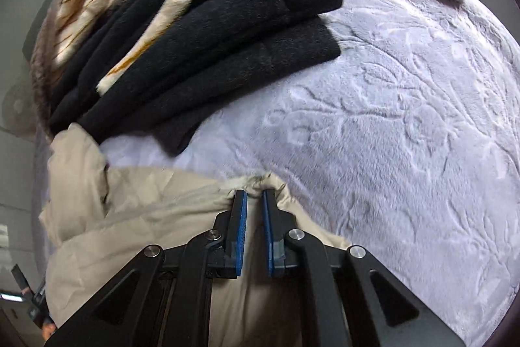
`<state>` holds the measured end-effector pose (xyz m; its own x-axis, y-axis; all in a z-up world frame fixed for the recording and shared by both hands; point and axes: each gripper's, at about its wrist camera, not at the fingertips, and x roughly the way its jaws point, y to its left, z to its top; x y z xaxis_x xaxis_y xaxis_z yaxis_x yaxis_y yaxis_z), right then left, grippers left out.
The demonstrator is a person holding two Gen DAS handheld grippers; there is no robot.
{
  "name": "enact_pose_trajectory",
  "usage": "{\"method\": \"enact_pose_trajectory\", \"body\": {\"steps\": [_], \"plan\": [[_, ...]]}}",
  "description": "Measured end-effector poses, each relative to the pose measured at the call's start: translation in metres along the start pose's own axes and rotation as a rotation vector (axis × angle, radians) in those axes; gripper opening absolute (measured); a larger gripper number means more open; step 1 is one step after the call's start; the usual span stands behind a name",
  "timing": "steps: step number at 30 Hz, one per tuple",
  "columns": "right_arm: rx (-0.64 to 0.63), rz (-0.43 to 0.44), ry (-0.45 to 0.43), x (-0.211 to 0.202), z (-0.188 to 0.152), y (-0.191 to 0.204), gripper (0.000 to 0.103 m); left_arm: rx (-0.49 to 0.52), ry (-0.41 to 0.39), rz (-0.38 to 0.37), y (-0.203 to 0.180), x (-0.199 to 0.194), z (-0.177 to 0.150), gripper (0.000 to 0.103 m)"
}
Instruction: Fold large clothes
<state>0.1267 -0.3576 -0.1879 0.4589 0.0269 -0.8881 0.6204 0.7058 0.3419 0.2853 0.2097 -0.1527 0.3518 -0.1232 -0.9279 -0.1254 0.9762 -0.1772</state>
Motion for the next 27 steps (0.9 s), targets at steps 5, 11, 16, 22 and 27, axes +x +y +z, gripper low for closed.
{"method": "enact_pose_trajectory", "body": {"steps": [5, 11, 16, 22, 27], "plan": [[0.041, 0.011, -0.038, -0.022, 0.007, -0.003, 0.017, -0.026, -0.025, 0.026, 0.010, -0.022, 0.007, 0.076], [-0.019, 0.039, -0.100, -0.080, -0.008, 0.010, 0.047, 0.075, -0.077, 0.071, 0.011, -0.073, -0.002, 0.076], [-0.132, 0.066, -0.089, -0.123, -0.055, 0.024, 0.057, 0.158, -0.040, 0.050, 0.007, -0.106, -0.034, 0.076], [-0.156, 0.083, -0.023, -0.139, -0.117, 0.033, 0.058, 0.202, 0.027, 0.028, -0.002, -0.124, -0.091, 0.076], [-0.170, 0.080, 0.031, -0.151, -0.161, 0.030, 0.068, 0.246, 0.056, 0.005, -0.009, -0.141, -0.134, 0.076]]}}
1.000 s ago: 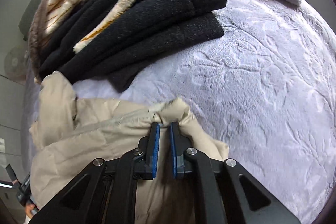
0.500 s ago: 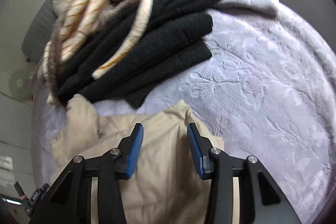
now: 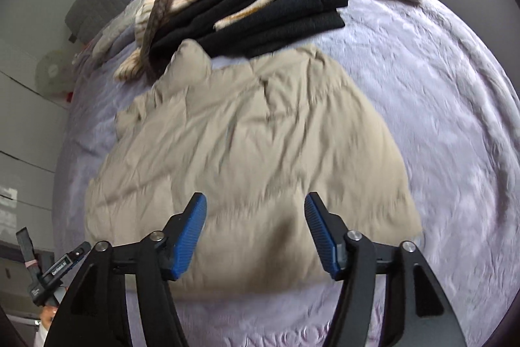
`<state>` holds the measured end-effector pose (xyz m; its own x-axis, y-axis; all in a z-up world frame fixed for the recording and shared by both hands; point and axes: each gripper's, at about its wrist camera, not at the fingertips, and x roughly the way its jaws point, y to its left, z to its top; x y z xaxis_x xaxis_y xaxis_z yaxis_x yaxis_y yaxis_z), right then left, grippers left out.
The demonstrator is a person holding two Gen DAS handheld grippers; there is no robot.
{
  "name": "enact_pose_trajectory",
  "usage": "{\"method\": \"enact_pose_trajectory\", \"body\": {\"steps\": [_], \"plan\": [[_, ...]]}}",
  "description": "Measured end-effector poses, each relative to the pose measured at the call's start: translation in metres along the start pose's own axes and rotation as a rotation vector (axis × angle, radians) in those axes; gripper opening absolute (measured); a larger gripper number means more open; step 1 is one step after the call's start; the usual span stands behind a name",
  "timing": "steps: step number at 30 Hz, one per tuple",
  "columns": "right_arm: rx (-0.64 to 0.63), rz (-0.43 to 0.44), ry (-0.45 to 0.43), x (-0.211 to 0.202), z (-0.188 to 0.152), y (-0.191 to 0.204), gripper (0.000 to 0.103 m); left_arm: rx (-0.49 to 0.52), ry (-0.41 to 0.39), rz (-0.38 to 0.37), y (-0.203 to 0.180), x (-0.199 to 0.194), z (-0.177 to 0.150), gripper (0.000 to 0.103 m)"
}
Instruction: Fold large clothes
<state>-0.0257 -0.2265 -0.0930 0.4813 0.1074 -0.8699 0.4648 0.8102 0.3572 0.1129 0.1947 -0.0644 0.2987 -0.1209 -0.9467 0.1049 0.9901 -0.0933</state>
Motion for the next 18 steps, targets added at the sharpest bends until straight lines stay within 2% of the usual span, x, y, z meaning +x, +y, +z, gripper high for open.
{"method": "enact_pose_trajectory", "body": {"steps": [2, 3, 4, 5, 8, 10, 11, 14, 15, 16, 18], "plan": [[-0.001, 0.002, 0.021, -0.004, -0.015, 0.001, 0.072, 0.016, 0.005, -0.006, -0.005, -0.007, -0.013, 0.078], [-0.001, 0.004, 0.028, -0.006, -0.022, 0.002, 0.077, 0.018, 0.010, -0.008, -0.006, -0.011, -0.020, 0.083], [0.002, 0.007, 0.033, -0.008, -0.028, 0.001, 0.080, 0.012, 0.014, -0.012, -0.007, -0.014, -0.026, 0.093], [0.006, 0.007, 0.036, -0.010, -0.034, 0.000, 0.080, 0.006, 0.011, -0.018, -0.007, -0.018, -0.032, 0.096], [0.017, 0.012, 0.059, -0.014, -0.050, 0.001, 0.080, 0.023, 0.019, -0.024, -0.011, -0.026, -0.046, 0.096], [0.026, 0.015, 0.067, -0.016, -0.060, 0.002, 0.085, 0.022, 0.020, -0.028, -0.012, -0.030, -0.057, 0.096], [0.030, 0.016, 0.068, -0.017, -0.064, 0.002, 0.085, 0.020, 0.023, -0.033, -0.012, -0.031, -0.061, 0.103], [0.035, 0.010, 0.070, -0.020, -0.074, 0.004, 0.088, 0.018, 0.032, -0.036, -0.011, -0.034, -0.070, 0.103], [0.030, 0.005, 0.068, -0.022, -0.077, 0.005, 0.091, 0.019, 0.037, -0.038, -0.010, -0.035, -0.072, 0.103], [0.022, -0.002, 0.066, -0.023, -0.080, 0.007, 0.103, 0.023, 0.044, -0.041, -0.010, -0.035, -0.075, 0.103], [0.018, -0.002, 0.046, -0.027, -0.086, 0.011, 0.103, 0.040, 0.050, -0.032, -0.011, -0.037, -0.081, 0.103]]}}
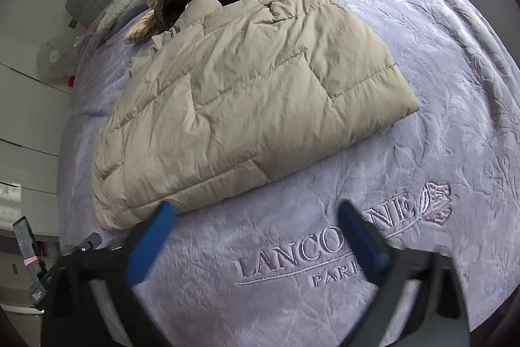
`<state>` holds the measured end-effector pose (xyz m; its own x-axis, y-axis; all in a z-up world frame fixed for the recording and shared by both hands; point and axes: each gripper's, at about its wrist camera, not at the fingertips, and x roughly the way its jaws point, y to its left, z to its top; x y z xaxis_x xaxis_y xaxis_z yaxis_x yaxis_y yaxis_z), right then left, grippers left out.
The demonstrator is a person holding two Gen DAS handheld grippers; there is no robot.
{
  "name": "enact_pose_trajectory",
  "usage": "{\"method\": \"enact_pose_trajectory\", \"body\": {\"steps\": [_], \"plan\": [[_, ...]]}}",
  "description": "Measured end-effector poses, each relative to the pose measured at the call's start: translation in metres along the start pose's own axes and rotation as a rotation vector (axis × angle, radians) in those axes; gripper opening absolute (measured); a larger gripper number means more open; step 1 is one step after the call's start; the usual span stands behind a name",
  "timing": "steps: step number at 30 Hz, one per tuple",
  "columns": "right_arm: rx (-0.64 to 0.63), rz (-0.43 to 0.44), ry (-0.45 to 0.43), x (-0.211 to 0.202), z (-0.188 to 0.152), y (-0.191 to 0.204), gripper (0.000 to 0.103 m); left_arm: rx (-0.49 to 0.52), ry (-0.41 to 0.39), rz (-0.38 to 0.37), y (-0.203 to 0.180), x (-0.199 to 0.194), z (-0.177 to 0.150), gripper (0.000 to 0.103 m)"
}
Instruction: Fold large clothes
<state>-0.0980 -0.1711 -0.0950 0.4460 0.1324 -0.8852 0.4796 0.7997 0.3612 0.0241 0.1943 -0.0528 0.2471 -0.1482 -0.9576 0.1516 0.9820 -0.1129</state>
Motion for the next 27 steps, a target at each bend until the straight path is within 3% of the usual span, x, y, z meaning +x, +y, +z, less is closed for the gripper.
{"method": "enact_pose_trajectory", "body": {"steps": [12, 20, 27], "plan": [[0.067, 0.030, 0.016, 0.001, -0.033, 0.011, 0.103, 0.057, 0.016, 0.035, 0.012, -0.007, -0.013, 0.103], [0.089, 0.049, 0.088, 0.019, -0.049, 0.023, 0.103, 0.038, 0.048, -0.007, 0.029, 0.000, -0.021, 0.103], [0.216, 0.121, 0.137, 0.039, -0.067, 0.020, 0.103, 0.041, 0.055, -0.041, 0.041, 0.006, -0.022, 0.103]]}}
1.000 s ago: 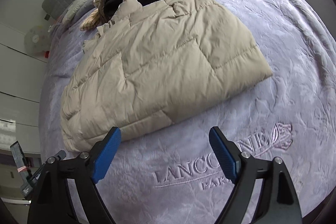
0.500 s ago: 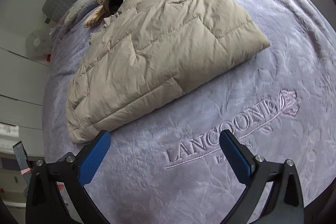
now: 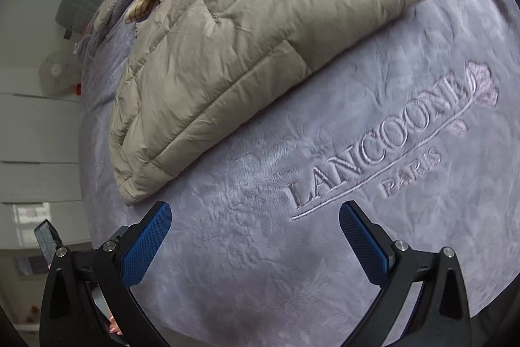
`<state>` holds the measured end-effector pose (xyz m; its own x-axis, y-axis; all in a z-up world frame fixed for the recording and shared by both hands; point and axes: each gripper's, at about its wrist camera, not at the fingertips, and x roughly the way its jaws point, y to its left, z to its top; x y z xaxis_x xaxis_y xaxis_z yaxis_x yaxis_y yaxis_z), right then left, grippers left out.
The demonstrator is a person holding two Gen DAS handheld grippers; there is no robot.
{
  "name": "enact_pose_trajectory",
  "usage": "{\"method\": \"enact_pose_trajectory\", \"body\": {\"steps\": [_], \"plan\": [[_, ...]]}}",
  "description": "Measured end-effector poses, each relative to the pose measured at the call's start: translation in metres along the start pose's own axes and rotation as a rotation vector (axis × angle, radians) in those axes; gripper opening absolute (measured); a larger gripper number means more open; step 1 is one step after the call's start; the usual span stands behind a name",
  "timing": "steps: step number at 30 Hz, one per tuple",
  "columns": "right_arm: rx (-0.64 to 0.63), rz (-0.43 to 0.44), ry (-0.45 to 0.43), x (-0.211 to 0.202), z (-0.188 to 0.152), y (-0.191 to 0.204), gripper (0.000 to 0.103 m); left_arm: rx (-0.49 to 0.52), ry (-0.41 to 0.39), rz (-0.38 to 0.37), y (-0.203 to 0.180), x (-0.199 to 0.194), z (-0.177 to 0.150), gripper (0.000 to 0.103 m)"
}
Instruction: Fold large clothes
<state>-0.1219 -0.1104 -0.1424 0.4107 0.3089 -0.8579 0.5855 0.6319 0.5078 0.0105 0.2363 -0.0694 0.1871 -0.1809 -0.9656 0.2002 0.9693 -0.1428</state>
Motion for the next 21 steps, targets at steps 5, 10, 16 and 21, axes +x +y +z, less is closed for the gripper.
{"method": "enact_pose_trajectory", "body": {"steps": [5, 10, 16, 21], "plan": [[0.080, 0.019, -0.043, 0.002, 0.000, -0.014, 0.103, 0.003, 0.007, -0.033, 0.010, 0.010, 0.002, 0.103], [0.119, 0.058, -0.085, 0.000, 0.019, -0.029, 0.103, -0.104, -0.005, -0.182, 0.033, 0.023, 0.010, 0.103], [0.147, 0.125, -0.132, 0.008, 0.060, -0.054, 0.103, -0.317, 0.000, -0.404, 0.065, 0.059, 0.020, 0.103], [0.192, 0.223, -0.150, 0.028, 0.097, -0.077, 0.103, -0.360, -0.031, -0.475, 0.065, 0.087, 0.036, 0.103]]}}
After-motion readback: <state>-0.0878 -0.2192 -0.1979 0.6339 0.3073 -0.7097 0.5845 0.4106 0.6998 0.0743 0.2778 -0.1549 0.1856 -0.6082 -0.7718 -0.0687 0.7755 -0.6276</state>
